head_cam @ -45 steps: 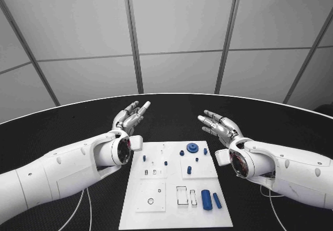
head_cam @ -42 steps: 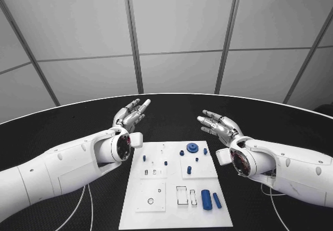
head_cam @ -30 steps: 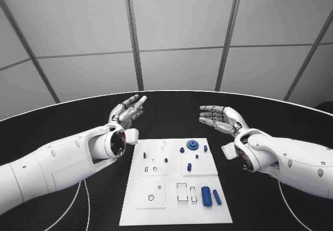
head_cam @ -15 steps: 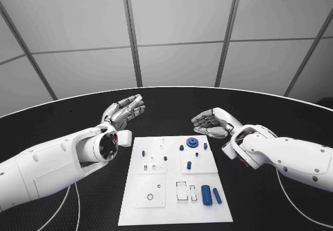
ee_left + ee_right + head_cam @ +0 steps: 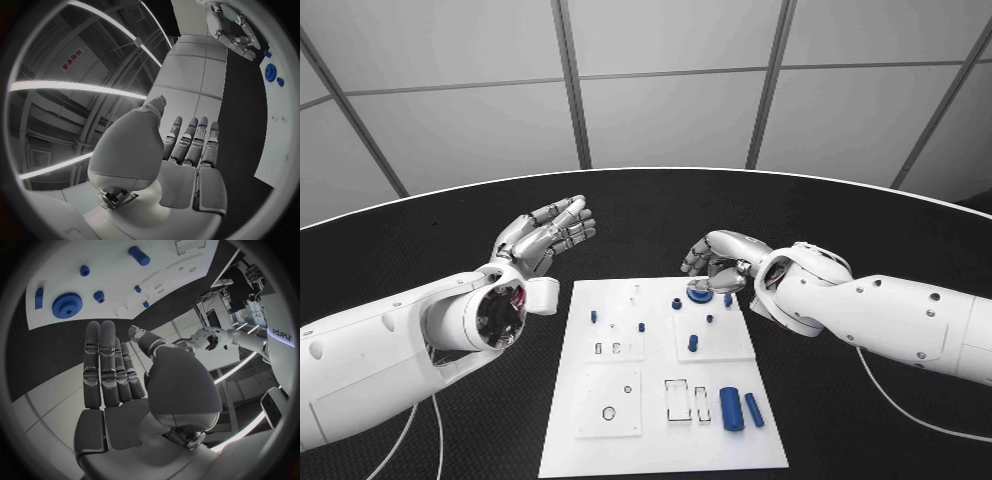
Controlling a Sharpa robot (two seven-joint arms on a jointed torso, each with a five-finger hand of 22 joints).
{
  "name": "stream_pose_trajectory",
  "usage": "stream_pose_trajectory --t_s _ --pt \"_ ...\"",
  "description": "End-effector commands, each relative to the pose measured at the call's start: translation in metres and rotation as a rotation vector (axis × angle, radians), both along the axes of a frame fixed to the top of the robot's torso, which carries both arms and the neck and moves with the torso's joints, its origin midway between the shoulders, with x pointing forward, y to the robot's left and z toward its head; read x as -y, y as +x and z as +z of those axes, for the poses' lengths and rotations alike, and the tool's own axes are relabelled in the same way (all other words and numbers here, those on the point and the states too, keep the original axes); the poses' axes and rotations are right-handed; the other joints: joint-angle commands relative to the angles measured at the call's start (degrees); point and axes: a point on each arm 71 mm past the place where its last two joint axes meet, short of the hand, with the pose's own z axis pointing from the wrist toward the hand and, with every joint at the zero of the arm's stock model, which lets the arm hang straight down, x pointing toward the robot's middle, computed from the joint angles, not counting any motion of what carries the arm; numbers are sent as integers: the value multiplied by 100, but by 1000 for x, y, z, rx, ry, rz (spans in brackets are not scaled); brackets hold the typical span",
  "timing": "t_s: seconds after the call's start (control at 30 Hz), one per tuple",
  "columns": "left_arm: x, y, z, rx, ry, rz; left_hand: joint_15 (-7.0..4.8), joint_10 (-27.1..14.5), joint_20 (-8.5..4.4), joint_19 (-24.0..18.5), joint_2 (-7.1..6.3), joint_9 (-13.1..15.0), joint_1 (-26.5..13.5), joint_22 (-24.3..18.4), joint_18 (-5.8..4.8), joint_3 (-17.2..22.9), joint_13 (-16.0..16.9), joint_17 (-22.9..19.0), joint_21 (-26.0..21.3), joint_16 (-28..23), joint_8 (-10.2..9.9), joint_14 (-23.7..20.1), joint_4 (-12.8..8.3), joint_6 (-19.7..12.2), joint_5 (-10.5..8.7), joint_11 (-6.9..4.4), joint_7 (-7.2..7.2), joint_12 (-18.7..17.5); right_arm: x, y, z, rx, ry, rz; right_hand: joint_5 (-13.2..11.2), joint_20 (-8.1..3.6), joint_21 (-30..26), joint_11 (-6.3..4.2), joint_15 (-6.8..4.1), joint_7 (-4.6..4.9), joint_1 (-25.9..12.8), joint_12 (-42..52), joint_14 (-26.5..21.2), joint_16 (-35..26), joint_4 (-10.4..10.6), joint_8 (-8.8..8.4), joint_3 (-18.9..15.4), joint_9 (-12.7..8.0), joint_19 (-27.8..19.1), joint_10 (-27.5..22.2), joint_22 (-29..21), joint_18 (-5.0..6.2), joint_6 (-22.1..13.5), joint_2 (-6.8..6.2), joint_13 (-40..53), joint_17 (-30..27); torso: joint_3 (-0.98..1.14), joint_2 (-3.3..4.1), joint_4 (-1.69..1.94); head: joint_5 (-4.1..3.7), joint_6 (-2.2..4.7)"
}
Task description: Assemble the parts on the task board
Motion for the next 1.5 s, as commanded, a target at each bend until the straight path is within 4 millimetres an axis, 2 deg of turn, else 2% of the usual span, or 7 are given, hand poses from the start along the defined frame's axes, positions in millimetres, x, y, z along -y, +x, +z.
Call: stream_pose_trajectory --t_s 0.03,0.2,0.33,0.43,0.93,1.2,1.5 --pt "2 -3 6 5 -7 -10 -6 43 -6 22 -18 5 23 7 65 39 2 -13 35 1 37 -36 0 50 -29 -4 649 -7 -6 2 3 37 -77 4 4 -14 362 -21 -28 -52 -24 -10 238 633 96 -48 82 10 154 -66 251 53 -9 -87 23 529 -10 196 70 -67 43" --pt "4 -6 14 16 -14 -24 -3 32 -6 0 -21 4 23 1 64 42 0 -23 29 -17 34 -84 -4 45 -29 -2 650 -14 -12 4 6 61 -143 1 51 -5 916 -19 -24 -78 -26 -11 272 2682 228 -50 301 69 116 -139 713 54 -65 -227 71 2452 -22 299 115 -85 80" --pt "5 -7 21 25 -17 -33 0 27 -6 -14 -23 3 22 -2 63 43 -1 -29 24 -28 32 -113 -6 45 -29 -2 650 -19 -14 5 6 58 -188 -1 40 2 1115 2 12 -80 -17 -22 292 3135 247 -59 319 90 94 -368 905 50 -133 -285 56 2856 -41 389 153 -106 131" --pt "6 -9 25 31 -18 -38 5 6 -6 -17 -28 -2 18 -5 60 43 -4 -36 23 -43 22 -145 -8 18 -30 1 653 -30 -15 5 5 57 -234 -2 13 17 1759 1 11 -109 -20 27 380 3753 284 -57 306 116 307 -447 1694 -53 -195 -303 55 3430 -46 444 174 -110 152" --pt "4 -9 35 44 -16 -43 19 -75 -6 -42 -37 -17 9 -16 54 50 -13 -58 12 -86 -9 -242 -16 -50 -31 11 658 -69 -14 7 0 12 -318 -13 -12 55 2854 -11 13 -141 -24 154 490 4715 399 8 274 204 623 -446 3080 -230 -244 -331 89 4347 -60 561 196 -156 201" --pt "4 -9 36 44 -16 -44 24 -115 -6 -55 -41 -23 5 -21 51 53 -17 -65 7 -100 -22 -273 -19 -76 -31 14 659 -86 -16 8 1 18 -314 -13 -7 59 3028 -13 16 -133 -21 179 507 4866 435 36 299 230 669 -427 3300 -258 -231 -317 100 4493 -40 635 212 -150 257" --pt "4 -9 37 44 -15 -44 27 -136 -5 -55 -43 -27 4 -23 50 55 -18 -69 6 -108 -29 -292 -21 -90 -30 17 660 -96 -18 7 2 29 -305 -14 5 55 3178 -34 5 -130 8 236 516 4976 461 70 372 260 703 -333 3490 -278 -211 -271 122 4592 10 702 200 -144 298"
